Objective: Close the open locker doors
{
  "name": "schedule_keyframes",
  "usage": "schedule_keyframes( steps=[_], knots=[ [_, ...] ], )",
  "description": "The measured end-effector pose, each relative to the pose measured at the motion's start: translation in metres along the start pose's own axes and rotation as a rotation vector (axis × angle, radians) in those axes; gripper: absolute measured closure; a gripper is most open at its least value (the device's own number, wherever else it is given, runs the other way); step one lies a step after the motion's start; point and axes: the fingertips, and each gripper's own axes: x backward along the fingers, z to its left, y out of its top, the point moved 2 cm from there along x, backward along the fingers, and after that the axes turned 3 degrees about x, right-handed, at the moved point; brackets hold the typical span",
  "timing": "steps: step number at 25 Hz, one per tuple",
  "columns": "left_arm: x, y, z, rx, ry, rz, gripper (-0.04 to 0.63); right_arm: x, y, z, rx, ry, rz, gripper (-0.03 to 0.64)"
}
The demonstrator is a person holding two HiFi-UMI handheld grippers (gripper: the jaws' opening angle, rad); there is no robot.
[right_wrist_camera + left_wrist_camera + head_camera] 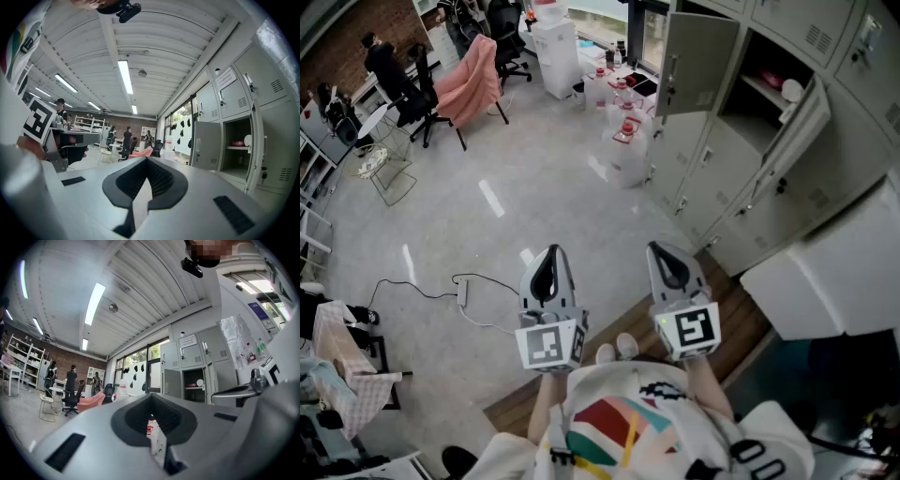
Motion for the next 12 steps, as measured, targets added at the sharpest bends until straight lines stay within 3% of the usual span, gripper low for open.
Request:
schedule_keyframes(
  steps=[12],
  knots=[
    [0.0, -0.0031, -0.0084, 0.023, -0.033, 0.007, 0.589, 0.005, 0.0019, 0.006, -0.043, 0.014, -0.019, 0.611]
  ],
)
